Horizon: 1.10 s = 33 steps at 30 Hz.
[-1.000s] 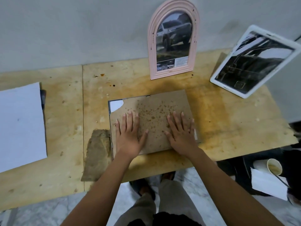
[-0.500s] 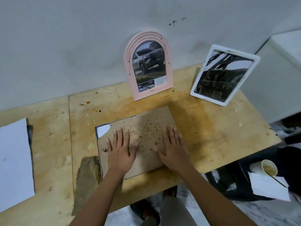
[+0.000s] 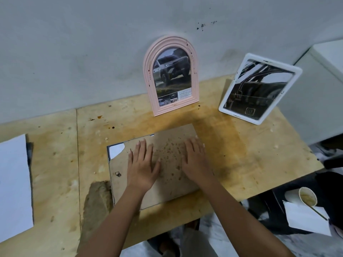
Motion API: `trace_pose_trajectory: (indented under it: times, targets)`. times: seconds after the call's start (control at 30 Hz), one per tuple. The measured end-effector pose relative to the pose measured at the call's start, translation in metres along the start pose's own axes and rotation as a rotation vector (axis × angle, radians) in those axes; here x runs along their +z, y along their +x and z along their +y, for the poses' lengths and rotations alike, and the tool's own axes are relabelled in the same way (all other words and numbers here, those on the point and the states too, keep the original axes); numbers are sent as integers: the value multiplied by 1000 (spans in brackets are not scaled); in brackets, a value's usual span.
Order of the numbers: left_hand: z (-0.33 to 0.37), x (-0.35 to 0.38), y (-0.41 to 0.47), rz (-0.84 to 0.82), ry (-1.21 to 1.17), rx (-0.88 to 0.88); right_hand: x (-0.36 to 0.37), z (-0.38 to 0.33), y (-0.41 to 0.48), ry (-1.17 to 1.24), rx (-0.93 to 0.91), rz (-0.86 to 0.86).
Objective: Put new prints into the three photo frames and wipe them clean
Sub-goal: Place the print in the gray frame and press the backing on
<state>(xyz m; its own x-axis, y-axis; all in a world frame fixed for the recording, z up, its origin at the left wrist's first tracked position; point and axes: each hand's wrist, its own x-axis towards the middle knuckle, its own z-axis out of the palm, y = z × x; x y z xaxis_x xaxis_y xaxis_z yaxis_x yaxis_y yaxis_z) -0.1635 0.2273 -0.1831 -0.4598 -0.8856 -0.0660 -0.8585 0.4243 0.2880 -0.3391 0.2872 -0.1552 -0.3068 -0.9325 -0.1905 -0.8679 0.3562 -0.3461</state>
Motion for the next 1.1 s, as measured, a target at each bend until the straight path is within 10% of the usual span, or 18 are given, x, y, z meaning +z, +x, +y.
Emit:
trace_pose_trajectory:
  times: [1.1]
  targets:
    - [-8,26,11,26,98,44,38,9,8,-59,37,-5]
